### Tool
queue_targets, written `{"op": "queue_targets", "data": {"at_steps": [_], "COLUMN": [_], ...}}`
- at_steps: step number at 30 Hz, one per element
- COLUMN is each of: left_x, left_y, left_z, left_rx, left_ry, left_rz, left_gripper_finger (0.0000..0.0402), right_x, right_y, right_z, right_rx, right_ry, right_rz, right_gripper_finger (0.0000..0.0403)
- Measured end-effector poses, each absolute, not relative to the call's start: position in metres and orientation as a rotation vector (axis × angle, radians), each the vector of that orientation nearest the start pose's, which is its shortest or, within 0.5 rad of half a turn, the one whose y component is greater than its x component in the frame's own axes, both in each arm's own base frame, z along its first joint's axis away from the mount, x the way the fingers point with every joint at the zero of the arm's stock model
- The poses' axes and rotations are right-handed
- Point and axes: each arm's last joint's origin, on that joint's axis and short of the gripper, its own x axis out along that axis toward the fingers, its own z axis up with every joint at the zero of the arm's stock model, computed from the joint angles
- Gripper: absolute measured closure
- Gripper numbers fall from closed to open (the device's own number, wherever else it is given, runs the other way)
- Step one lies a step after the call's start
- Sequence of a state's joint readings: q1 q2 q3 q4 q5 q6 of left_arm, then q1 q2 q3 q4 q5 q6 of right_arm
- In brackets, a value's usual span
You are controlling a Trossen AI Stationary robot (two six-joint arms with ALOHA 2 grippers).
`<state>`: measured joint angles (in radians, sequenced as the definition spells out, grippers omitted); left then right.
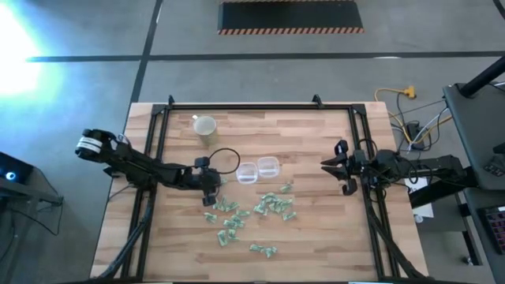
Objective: Pick and place items into bin
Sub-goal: Put the stevia packet into the left transparent bin
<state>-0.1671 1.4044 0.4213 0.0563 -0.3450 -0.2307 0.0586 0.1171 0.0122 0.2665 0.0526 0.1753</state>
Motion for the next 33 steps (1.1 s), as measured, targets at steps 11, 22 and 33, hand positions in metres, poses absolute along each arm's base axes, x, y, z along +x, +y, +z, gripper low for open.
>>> {"op": "queue_targets", "data": {"at_steps": [11, 22, 33], "left_x": [0.22, 0.22, 0.23], "left_y": [-0.026, -0.023, -0.028], "left_z": [0.119, 0.154, 0.18], "left_rx": [0.044, 0.084, 0.176], "left_ry": [0.836, 0.66, 0.437], "left_rz": [0.286, 0.392, 0.275], "left_gripper_finger": [0.0398, 0.0401, 0.0401], "right_x": [0.107, 0.107, 0.107], "right_y": [0.005, 0.003, 0.002], "right_z": [0.179, 0.179, 0.182], "right_rx": [0.179, 0.185, 0.19], "right_ry": [-0.108, -0.11, -0.144], "right_rz": [0.012, -0.041, -0.063], "right_gripper_finger": [0.0335, 0.0335, 0.0335]}}
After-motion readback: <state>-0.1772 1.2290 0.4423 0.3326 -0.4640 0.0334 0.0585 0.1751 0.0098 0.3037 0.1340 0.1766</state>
